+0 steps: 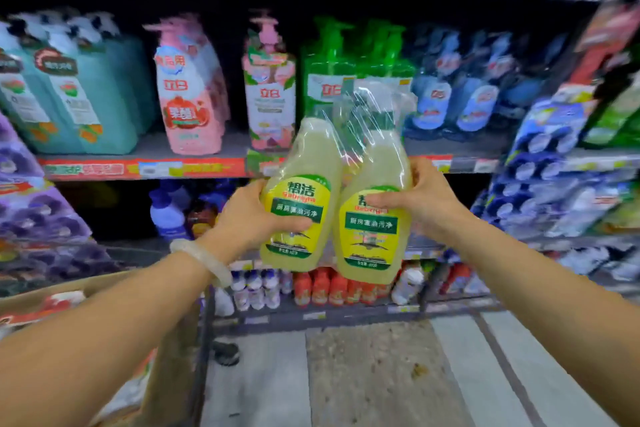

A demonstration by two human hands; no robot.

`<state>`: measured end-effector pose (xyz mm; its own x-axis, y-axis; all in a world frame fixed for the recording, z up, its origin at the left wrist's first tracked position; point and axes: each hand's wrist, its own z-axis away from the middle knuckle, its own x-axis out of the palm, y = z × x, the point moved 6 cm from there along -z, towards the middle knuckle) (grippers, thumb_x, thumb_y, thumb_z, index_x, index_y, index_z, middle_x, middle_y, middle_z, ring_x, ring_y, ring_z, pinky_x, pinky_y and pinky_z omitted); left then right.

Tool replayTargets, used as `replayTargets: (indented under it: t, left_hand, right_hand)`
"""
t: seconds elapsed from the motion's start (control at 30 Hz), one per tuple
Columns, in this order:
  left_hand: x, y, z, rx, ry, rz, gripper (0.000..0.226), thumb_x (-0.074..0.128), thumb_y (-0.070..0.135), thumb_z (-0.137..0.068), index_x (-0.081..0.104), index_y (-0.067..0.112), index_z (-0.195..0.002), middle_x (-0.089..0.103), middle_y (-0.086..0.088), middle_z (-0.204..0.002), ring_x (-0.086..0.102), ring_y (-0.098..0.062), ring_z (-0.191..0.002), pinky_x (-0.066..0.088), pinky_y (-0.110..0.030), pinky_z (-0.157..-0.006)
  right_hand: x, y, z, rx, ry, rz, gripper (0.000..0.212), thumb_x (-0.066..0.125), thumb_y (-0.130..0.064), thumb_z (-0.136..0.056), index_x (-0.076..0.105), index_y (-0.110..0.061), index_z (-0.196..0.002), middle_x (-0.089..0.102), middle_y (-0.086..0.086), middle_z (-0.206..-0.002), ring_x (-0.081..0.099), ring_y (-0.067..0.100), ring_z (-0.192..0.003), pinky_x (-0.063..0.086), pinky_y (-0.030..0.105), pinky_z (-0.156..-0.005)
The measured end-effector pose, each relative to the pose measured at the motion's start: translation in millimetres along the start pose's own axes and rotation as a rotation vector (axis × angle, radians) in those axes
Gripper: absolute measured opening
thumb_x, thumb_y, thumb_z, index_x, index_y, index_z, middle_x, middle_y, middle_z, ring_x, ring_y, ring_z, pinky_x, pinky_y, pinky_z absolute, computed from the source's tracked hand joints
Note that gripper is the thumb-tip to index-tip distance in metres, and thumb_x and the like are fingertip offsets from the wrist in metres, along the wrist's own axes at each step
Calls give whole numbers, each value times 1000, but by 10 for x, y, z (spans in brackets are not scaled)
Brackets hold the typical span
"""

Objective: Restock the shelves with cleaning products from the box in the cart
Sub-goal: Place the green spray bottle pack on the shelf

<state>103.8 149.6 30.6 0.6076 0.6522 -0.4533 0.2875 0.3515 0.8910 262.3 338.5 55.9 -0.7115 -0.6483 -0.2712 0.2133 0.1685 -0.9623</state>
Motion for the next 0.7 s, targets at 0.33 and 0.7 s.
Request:
replayTargets:
  t: [0.33,0.7]
  left_hand:
    - [1840,2239,-243,364,-136,60,57,94,35,-42,62,23,-88,71,4,-86,68,-15,-81,54,-34,-81]
    - [3590,3969,-885,636,-145,151,44,92,32,-51,54,31,-75,66,12,-78,66,-13,-80,52,-28,-75]
  right_hand:
    - [-2840,-487,443,-191,438,-16,57,86,0,-57,53,-11,-102,66,5,-91,64,18,-78,56,34,-71]
    - [-5056,-780,7,-301,684,160,49,86,-1,-56,54,-20,-88,66,2,-89,63,20,-80,53,41,-81]
